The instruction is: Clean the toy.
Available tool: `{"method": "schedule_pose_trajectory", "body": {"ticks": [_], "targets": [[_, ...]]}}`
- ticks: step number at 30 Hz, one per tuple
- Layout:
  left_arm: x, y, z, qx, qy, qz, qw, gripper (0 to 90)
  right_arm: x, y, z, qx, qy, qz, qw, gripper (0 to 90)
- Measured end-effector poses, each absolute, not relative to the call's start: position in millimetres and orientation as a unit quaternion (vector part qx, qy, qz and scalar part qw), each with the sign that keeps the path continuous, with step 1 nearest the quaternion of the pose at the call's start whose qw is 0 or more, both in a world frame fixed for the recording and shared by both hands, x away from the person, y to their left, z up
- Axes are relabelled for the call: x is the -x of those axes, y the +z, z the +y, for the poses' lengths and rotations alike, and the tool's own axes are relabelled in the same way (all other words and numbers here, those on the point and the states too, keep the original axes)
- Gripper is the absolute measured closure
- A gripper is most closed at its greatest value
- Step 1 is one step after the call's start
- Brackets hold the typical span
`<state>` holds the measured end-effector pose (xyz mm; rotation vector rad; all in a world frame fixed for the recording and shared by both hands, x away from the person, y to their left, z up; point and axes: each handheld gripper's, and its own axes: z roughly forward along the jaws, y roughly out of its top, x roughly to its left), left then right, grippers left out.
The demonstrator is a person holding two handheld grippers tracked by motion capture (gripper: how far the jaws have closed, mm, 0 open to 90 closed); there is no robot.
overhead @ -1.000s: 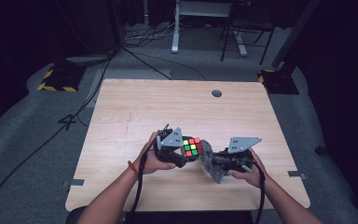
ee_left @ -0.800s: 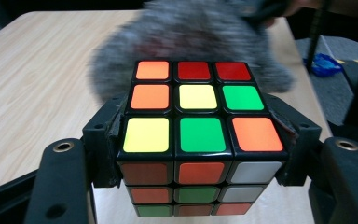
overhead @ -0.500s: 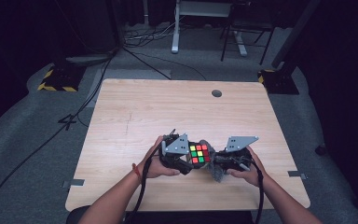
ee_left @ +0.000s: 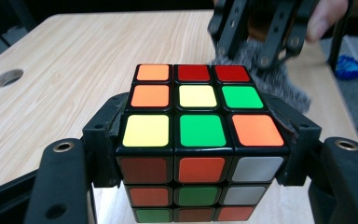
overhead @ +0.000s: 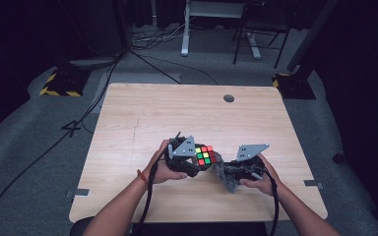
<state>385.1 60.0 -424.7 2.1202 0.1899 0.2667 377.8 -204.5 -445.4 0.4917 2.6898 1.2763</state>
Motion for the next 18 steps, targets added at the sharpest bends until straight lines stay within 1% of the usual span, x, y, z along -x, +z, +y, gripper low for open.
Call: {"method": "schedule_pose_trajectory", "body": {"ticks": [7, 9, 14, 16, 18], "targets": [[-392.1, -438.1, 63.9, -0.879, 0.092, 0.088, 0.46, 33.4, -386.4, -448.7, -217.9, -0.18, 0.404, 0.893, 0.078, 77.3], [-393.0, -443.1, 65.2, -0.883, 0.091, 0.091, 0.451, 33.4, -388.7, -451.1, -220.7, -0.184, 0.392, 0.897, 0.089, 77.2], [-395.5, -458.4, 68.7, -0.887, 0.068, 0.1, 0.446, 33.4, -393.9, -456.3, -226.9, -0.19, 0.382, 0.898, 0.105, 76.6], [-395.9, -464.0, 69.4, -0.89, 0.06, 0.102, 0.44, 33.4, -396.6, -458.8, -229.6, -0.195, 0.384, 0.897, 0.099, 76.5], [-396.4, -466.8, 71.0, -0.893, 0.06, 0.102, 0.435, 33.4, -397.7, -460.3, -230.5, -0.198, 0.38, 0.898, 0.103, 76.4]]}}
